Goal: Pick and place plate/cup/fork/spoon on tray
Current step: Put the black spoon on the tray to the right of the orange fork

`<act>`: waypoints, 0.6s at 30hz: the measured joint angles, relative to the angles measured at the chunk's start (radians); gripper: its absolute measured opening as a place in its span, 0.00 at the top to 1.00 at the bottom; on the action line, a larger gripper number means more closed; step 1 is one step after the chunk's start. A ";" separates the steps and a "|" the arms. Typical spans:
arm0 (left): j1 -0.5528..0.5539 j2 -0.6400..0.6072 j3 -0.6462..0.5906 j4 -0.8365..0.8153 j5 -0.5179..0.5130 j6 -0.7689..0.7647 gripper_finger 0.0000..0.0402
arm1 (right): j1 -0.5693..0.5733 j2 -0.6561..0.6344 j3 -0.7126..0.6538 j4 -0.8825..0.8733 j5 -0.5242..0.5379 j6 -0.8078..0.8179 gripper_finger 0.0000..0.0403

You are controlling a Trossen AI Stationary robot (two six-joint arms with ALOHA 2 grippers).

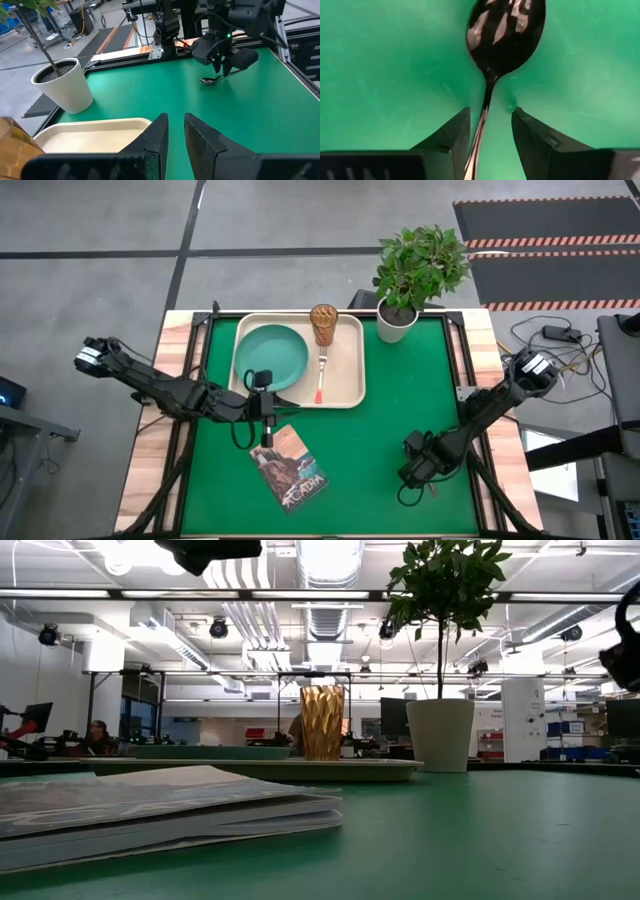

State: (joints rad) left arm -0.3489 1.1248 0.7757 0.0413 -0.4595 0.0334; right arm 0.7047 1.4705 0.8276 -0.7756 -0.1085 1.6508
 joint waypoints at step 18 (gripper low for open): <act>-0.001 -0.010 0.020 -0.007 -0.031 0.087 0.89 | 0.000 0.033 0.002 0.029 0.002 0.026 0.97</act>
State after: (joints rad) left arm -0.3500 1.1144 0.7962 0.0345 -0.4906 0.1206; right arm 0.7044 1.5035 0.8299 -0.7466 -0.1063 1.6771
